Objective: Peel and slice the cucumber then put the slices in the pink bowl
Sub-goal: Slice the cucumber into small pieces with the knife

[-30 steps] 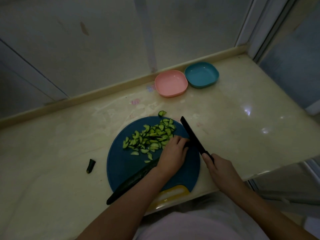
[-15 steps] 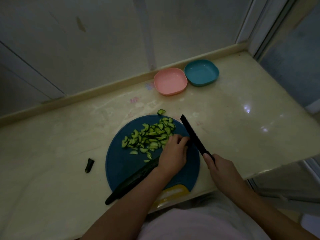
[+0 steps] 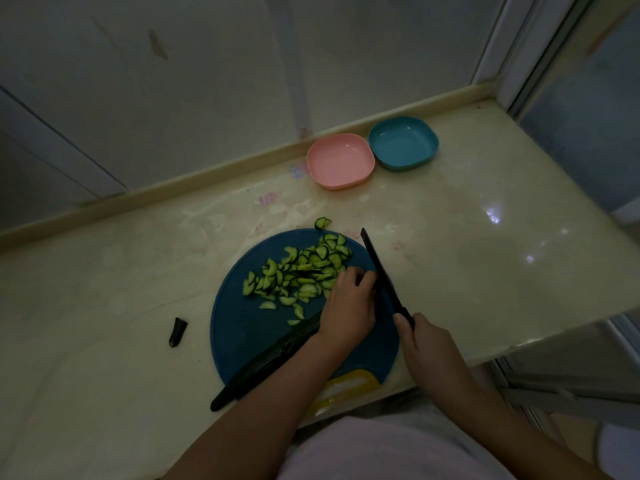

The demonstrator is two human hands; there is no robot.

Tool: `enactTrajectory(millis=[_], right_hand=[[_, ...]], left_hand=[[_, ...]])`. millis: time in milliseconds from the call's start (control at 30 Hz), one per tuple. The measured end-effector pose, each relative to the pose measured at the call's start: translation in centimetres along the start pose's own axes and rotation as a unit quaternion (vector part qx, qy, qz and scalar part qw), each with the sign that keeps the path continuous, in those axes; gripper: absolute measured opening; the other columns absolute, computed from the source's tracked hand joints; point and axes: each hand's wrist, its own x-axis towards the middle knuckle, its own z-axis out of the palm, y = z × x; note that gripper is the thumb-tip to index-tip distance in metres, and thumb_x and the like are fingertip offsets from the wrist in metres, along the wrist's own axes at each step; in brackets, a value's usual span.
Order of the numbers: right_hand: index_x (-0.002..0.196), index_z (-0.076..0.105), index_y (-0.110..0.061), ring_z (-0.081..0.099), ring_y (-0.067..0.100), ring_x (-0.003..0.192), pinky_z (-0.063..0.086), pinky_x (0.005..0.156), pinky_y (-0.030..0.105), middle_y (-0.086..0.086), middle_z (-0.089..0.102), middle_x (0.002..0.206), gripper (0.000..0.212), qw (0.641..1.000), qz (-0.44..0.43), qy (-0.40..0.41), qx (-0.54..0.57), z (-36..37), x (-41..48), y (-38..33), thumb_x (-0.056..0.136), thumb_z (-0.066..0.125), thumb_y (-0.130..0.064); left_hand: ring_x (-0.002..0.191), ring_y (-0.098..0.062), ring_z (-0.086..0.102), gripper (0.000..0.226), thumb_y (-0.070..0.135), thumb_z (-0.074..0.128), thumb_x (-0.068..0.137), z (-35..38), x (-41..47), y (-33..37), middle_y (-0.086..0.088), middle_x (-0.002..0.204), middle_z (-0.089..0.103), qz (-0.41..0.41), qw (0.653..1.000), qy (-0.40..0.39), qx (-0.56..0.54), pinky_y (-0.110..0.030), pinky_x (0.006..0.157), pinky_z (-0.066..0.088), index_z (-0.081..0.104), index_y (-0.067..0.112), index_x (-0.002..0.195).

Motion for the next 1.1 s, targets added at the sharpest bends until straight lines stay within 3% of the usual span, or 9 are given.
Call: enactTrajectory(millis=[100,267,433,667,1100], right_hand=[[0.073,0.041,-0.016,0.045,0.010,0.055,0.032,0.051,0.028,-0.004,0.046,0.063,0.037,1.000,0.003,-0.004,-0.003,0.3,0.5,-0.5,0.098,0.029,-0.040],[0.082,0.050,-0.008,0.053,0.022,0.066,0.040,0.060,0.032,0.003,0.052,0.069,0.043,1.000,-0.001,-0.004,0.004,-0.1,1.7,-0.7,0.098,0.029,-0.041],[0.074,0.047,-0.014,0.048,0.010,0.060,0.033,0.050,0.021,-0.002,0.052,0.067,0.040,0.999,-0.004,-0.013,0.028,-0.8,1.2,-0.1,0.098,0.030,-0.041],[0.069,0.043,-0.018,0.049,0.014,0.061,0.033,0.056,0.030,-0.003,0.050,0.065,0.039,1.000,-0.013,-0.005,0.020,-0.8,0.2,-0.6,0.098,0.029,-0.041],[0.077,0.050,-0.010,0.054,0.020,0.065,0.039,0.059,0.030,0.003,0.055,0.069,0.043,1.000,-0.006,-0.004,0.025,0.2,1.2,-0.4,0.098,0.029,-0.042]], left_hand=[[0.086,-0.027,0.048,0.020,0.001,0.059,0.079,-0.1,0.1,-0.1,-0.014,0.092,0.050,0.002,1.000,-0.003,0.004,-0.035,0.059,0.045,0.055,0.006,0.099],[0.086,-0.025,0.047,0.018,0.003,0.057,0.082,0.0,0.0,-0.1,-0.012,0.092,0.049,0.002,1.000,0.002,0.000,-0.033,0.062,0.041,0.056,0.008,0.099],[0.091,-0.025,0.046,0.019,0.006,0.055,0.086,0.0,0.0,-0.1,-0.013,0.096,0.049,-0.007,1.000,0.005,-0.016,-0.034,0.067,0.042,0.056,0.006,0.106],[0.095,-0.025,0.045,0.018,0.009,0.052,0.090,-0.1,0.0,-0.1,-0.013,0.100,0.049,-0.008,1.000,-0.001,-0.022,-0.035,0.074,0.043,0.054,0.004,0.107],[0.093,-0.027,0.047,0.016,0.006,0.053,0.088,-0.1,0.1,-0.2,-0.014,0.097,0.050,-0.002,1.000,-0.005,-0.020,-0.038,0.073,0.044,0.056,0.003,0.104]])
